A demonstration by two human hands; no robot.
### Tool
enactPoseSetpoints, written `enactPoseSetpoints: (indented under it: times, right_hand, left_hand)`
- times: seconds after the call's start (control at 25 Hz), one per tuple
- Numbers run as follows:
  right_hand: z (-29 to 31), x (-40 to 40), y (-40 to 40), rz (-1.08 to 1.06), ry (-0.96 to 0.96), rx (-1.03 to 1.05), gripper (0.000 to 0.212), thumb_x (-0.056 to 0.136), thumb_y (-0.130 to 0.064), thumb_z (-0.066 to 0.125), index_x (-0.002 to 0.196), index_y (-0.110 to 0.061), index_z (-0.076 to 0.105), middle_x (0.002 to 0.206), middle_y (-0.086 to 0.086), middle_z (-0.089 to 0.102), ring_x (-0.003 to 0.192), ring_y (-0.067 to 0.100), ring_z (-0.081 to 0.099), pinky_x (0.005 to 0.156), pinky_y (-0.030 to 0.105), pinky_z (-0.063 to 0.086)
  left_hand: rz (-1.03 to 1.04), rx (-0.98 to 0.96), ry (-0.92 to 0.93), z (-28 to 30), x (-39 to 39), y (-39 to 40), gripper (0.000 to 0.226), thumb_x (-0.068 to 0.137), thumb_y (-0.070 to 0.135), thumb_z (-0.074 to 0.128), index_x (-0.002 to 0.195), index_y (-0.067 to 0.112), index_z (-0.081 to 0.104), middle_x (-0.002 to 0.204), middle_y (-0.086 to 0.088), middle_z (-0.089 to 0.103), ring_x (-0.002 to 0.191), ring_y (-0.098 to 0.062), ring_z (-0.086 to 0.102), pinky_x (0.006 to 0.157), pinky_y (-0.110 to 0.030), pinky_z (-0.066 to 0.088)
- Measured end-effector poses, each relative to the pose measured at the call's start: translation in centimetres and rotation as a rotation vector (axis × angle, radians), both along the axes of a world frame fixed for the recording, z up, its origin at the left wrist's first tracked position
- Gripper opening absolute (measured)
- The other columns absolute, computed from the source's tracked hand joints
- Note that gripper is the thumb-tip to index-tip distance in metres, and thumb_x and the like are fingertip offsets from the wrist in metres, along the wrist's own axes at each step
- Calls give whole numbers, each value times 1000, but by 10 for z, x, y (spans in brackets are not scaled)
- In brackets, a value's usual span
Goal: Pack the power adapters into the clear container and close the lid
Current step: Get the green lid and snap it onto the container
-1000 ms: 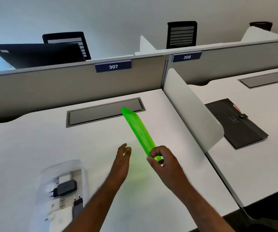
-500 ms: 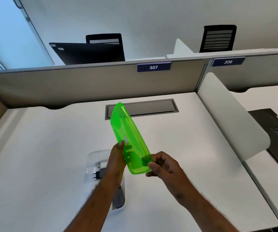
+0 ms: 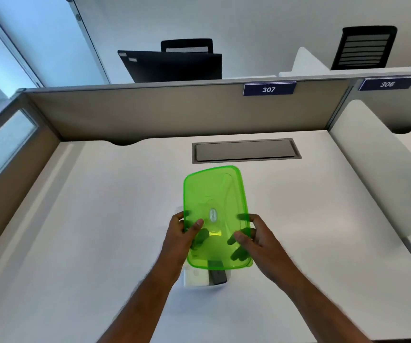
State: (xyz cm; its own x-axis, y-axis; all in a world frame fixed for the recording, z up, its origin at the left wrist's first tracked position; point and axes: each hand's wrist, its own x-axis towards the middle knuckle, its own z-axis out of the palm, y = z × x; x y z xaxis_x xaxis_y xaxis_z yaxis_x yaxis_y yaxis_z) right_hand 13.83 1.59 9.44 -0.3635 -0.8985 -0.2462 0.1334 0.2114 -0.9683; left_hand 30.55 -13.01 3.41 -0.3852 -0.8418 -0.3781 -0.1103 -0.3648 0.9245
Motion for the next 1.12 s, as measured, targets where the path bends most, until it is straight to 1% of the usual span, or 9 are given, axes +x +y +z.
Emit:
enactPoseSetpoints:
  times: [0.08, 0.2, 0.36, 0.48, 0.64, 0.72, 0.88, 1.0, 1.12]
  right_hand:
    - [-7, 9, -4, -39, -11, 30, 33, 100, -18, 61, 130, -23, 47, 94, 16, 76, 65, 34, 70, 58, 32, 54]
    - [-21, 23, -6, -106, -19, 63, 42, 101, -17, 60, 137, -28, 43, 93, 16, 76, 63, 36, 69, 55, 31, 54]
    - [-42, 35, -3, -155, 0, 77, 53, 100, -15, 62, 144, -35, 41, 92, 20, 74, 65, 31, 70, 53, 31, 54]
    - [-53, 43, -3, -162, -18, 91, 60, 98, -14, 64, 147, -37, 39, 94, 18, 76, 71, 22, 74, 58, 31, 56]
    - [-62, 51, -9, -154, -34, 102, 66, 96, -13, 68, 149, -37, 38, 99, 19, 75, 80, 21, 76, 64, 29, 57]
    - [-65, 52, -14, -150, -17, 102, 66, 95, -14, 69, 148, -38, 38, 96, 18, 75, 80, 20, 75, 66, 30, 57]
    - [-69, 48, -24, -120, 80, 129, 65, 95, -22, 70, 147, -42, 37, 90, 18, 73, 81, 21, 73, 71, 34, 58]
    - [-69, 45, -30, -118, 88, 158, 63, 96, -20, 68, 148, -37, 37, 81, 9, 72, 70, 13, 71, 61, 25, 55]
    - [-68, 41, -30, -114, 82, 209, 62, 97, -20, 67, 150, -31, 38, 82, 14, 75, 68, 15, 73, 58, 24, 55]
  left_hand:
    - [-14, 14, -17, -2, 12, 6, 46, 88, 27, 78, 127, 23, 53, 111, -5, 78, 97, -22, 77, 83, -43, 62]
    - [-23, 18, -67, -9, 29, 13, 50, 88, 23, 79, 130, 23, 52, 111, -4, 77, 95, -20, 76, 84, -45, 61]
    - [-79, -95, -209, -19, 47, 22, 52, 88, 27, 79, 131, 27, 49, 111, -3, 70, 92, -16, 71, 70, -29, 58]
    - [-111, -193, -337, -30, 59, 24, 56, 84, 41, 80, 130, 34, 48, 115, -2, 64, 100, -20, 68, 82, -37, 59]
    - [-121, -220, -433, -40, 69, 22, 81, 70, 68, 69, 139, 33, 47, 121, -1, 59, 106, -23, 65, 93, -49, 58]
    - [-106, -243, -439, -38, 70, 20, 79, 73, 66, 70, 140, 32, 47, 121, 0, 58, 107, -23, 64, 95, -50, 57]
    - [-117, -270, -469, -31, 66, 12, 66, 89, 42, 75, 145, 24, 46, 119, 0, 50, 111, -24, 58, 101, -48, 52]
    - [-149, -281, -513, -28, 62, 7, 64, 90, 42, 73, 146, 23, 47, 116, 0, 46, 113, -23, 55, 104, -44, 49]
    - [-177, -288, -536, -30, 60, 4, 65, 90, 47, 71, 146, 26, 46, 116, 0, 45, 118, -26, 55, 105, -48, 49]
